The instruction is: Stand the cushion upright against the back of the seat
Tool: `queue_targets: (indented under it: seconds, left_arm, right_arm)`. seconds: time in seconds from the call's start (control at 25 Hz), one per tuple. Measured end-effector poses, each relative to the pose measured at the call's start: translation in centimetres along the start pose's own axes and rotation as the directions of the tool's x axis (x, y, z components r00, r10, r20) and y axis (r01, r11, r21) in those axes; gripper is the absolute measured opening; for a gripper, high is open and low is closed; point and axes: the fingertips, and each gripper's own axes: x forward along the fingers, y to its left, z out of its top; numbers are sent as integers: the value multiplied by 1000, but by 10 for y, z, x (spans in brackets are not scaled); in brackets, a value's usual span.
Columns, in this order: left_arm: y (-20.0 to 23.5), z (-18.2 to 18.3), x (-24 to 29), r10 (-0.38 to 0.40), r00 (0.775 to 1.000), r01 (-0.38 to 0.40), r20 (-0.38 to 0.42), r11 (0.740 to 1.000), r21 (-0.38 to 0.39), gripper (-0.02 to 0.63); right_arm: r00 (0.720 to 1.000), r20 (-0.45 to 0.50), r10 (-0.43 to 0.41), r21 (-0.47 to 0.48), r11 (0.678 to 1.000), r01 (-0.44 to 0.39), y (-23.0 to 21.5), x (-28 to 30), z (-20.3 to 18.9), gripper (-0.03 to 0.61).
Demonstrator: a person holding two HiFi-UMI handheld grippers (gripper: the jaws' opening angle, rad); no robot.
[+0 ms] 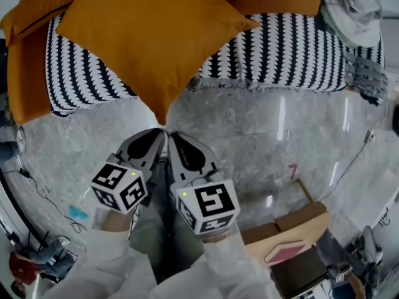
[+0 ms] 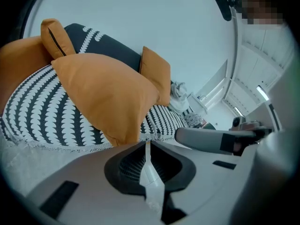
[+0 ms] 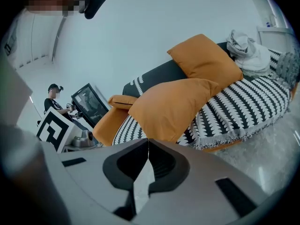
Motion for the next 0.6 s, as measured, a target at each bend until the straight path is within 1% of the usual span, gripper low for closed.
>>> queue_targets:
  seconds: [0.04, 0.08, 0.16, 0.2, 0.36, 0.6]
  left_arm:
    - [2, -2, 3, 7, 1000, -7, -1, 1000, 3, 19]
    - [4, -3, 5, 11, 1000, -11, -3, 1000, 2, 38]
    - [8, -6, 9, 14, 1000, -14, -11, 1000, -1, 99]
    - [10, -7, 10, 14, 1000, -14, -17, 1000, -3, 114]
    - [18, -12, 17, 34, 999, -34, -37, 999, 4, 158]
    - [31, -16, 17, 103, 994, -103, -41, 995, 1, 224]
  right_arm:
    - [1000, 0, -1, 2, 1000, 1, -2, 2, -2, 13]
    - [1000, 0, -2, 2, 1000, 2, -3, 3, -3, 13]
    - [1000, 1, -4, 6, 1000, 4, -4, 8, -5, 14]
    - [1000, 1, -5, 8, 1000, 5, -4, 10, -5, 13]
    - [1000, -5, -7, 11, 1000, 7, -5, 14, -10, 14]
    - [1000, -21, -11, 18, 1000, 11, -5, 9, -18, 13]
